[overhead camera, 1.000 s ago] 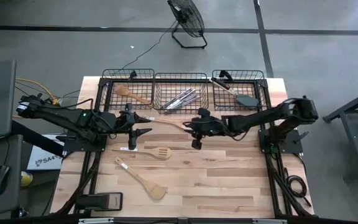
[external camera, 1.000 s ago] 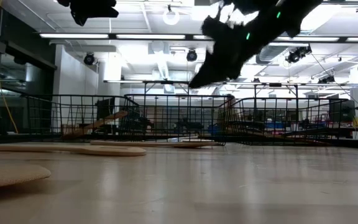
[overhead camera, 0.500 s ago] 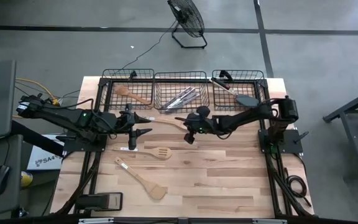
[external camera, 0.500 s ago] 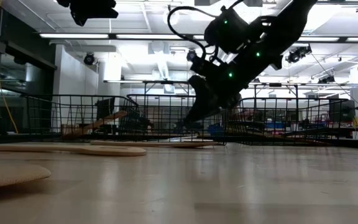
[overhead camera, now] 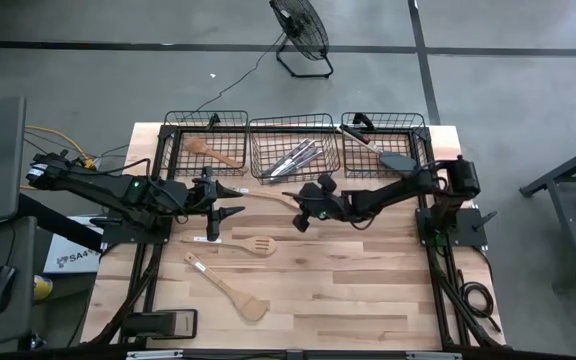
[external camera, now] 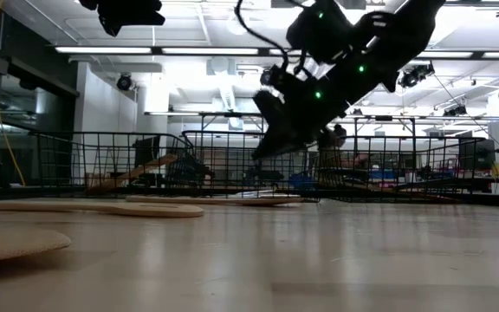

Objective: Pick & Place Kitchen Items
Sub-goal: Put the brown serving spoon into the left mesh basket

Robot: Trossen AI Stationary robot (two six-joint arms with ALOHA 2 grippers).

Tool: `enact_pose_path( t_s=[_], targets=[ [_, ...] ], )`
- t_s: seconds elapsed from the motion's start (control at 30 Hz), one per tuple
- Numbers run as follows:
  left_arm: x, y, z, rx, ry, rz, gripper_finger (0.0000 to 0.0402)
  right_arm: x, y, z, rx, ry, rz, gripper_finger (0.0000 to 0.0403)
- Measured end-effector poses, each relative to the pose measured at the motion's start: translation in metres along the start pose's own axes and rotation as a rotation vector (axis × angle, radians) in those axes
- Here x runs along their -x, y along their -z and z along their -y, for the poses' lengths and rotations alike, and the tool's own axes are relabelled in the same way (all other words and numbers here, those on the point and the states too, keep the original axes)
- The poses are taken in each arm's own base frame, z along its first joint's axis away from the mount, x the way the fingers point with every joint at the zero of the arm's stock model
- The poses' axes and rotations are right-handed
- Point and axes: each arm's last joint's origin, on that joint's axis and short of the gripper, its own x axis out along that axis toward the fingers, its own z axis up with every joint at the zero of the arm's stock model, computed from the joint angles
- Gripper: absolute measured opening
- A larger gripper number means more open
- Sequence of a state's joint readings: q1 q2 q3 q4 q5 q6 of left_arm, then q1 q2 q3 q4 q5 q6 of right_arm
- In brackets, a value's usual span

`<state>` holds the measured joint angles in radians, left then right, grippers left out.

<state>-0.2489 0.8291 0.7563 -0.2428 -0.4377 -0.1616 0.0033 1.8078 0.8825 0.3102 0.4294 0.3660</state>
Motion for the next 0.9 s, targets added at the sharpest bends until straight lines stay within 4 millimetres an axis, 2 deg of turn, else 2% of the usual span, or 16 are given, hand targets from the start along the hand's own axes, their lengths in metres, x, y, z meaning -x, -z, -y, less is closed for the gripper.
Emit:
enact_pose_path(
  t_s=[0.1, 0.27, 0.4, 0.53, 0.73, 0.9],
  targets=[
    [0.000, 0.000, 0.000, 0.000, 0.000, 0.000, 0.0163, 0.007, 0.001, -0.012, -0.057, 0.025, 0.054, 0.0004],
    [0.000, 0.000, 0.000, 0.000, 0.008, -0.002, 0.0163, 0.027, 0.014, -0.041, -0.162, 0.133, 0.152, 0.0003],
    [0.000, 0.000, 0.000, 0.000, 0.009, -0.002, 0.0163, 0.033, 0.028, -0.051, -0.235, 0.208, 0.184, 0.0003],
    [0.000, 0.000, 0.000, 0.000, 0.009, -0.002, 0.0163, 0.019, 0.043, -0.046, -0.265, 0.240, 0.149, 0.0003],
    [0.000, 0.000, 0.000, 0.000, 0.010, -0.003, 0.0163, -0.002, 0.046, -0.030, -0.352, 0.269, 0.135, 0.0003],
    [0.000, 0.000, 0.000, -0.001, 0.011, -0.004, 0.0163, -0.012, 0.040, -0.015, -0.389, 0.273, 0.113, 0.0003]
  ],
)
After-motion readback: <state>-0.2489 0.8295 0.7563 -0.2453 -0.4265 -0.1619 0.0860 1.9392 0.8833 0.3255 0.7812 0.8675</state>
